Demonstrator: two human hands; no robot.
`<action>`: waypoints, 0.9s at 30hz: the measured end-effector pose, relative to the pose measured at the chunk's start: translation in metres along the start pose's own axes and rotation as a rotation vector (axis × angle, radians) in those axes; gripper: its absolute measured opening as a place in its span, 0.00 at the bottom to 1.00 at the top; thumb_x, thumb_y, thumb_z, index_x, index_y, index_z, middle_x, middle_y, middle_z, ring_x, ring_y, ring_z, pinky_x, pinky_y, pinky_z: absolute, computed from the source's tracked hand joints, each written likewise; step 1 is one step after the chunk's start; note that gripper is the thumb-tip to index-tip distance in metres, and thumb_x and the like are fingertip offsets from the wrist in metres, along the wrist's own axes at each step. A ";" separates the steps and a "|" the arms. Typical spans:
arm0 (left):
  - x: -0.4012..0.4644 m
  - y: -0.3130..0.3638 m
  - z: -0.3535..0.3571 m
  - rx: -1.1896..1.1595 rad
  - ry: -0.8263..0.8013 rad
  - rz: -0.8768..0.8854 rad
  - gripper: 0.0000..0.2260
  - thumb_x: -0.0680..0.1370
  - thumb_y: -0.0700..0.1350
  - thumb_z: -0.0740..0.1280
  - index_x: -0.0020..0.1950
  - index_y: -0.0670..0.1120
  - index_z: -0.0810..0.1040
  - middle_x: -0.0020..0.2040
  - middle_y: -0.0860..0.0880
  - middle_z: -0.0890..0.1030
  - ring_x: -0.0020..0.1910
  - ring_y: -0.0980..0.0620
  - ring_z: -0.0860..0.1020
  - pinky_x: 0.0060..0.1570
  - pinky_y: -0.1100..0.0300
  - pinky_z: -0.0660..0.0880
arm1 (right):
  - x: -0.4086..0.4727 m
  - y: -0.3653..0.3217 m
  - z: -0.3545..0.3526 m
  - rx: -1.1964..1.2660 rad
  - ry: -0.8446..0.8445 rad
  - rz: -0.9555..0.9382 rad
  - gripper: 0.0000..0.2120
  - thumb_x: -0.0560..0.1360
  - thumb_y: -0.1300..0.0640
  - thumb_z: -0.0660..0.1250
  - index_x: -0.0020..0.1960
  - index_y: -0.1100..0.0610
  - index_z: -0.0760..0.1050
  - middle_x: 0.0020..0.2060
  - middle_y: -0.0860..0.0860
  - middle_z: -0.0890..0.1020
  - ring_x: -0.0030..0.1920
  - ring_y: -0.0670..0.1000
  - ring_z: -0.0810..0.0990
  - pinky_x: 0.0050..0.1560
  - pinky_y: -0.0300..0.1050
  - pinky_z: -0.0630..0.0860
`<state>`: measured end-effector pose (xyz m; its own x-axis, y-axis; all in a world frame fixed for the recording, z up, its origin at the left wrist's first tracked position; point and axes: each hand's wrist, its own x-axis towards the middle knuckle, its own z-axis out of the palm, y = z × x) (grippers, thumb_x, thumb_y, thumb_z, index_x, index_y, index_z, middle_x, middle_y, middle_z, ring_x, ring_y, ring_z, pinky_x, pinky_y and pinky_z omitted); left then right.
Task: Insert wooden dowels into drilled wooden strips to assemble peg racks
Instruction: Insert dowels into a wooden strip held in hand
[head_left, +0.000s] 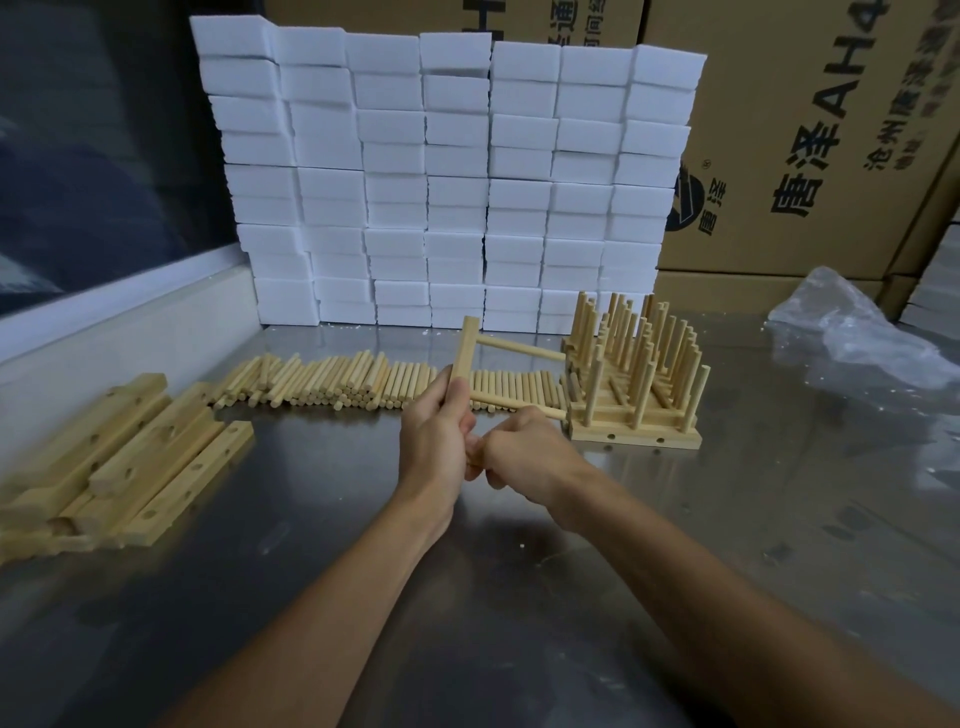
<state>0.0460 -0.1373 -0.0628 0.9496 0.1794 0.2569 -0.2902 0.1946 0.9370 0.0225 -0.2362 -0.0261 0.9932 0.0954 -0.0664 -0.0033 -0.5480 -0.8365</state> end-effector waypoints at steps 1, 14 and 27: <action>0.000 0.000 0.001 -0.023 0.002 -0.020 0.17 0.85 0.45 0.58 0.38 0.51 0.78 0.30 0.52 0.61 0.27 0.55 0.60 0.22 0.62 0.58 | 0.001 0.002 0.001 -0.011 0.011 -0.036 0.18 0.77 0.52 0.65 0.30 0.53 0.80 0.19 0.43 0.75 0.30 0.45 0.72 0.34 0.40 0.69; 0.013 0.005 -0.015 -0.307 0.154 -0.256 0.09 0.85 0.45 0.57 0.48 0.49 0.74 0.33 0.47 0.79 0.29 0.52 0.70 0.28 0.60 0.68 | 0.010 0.017 -0.028 0.704 0.119 -0.070 0.06 0.72 0.68 0.73 0.48 0.62 0.81 0.38 0.57 0.85 0.35 0.50 0.83 0.36 0.38 0.79; 0.012 0.007 -0.015 -0.452 0.027 -0.299 0.04 0.83 0.36 0.60 0.55 0.42 0.72 0.50 0.40 0.82 0.45 0.43 0.85 0.44 0.50 0.82 | 0.019 0.031 -0.005 0.617 0.151 -0.093 0.04 0.78 0.63 0.69 0.51 0.63 0.80 0.39 0.54 0.84 0.36 0.47 0.83 0.38 0.37 0.79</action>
<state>0.0533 -0.1193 -0.0569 0.9970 0.0758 -0.0172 -0.0350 0.6351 0.7717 0.0419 -0.2553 -0.0507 0.9979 -0.0228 0.0614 0.0622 0.0401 -0.9973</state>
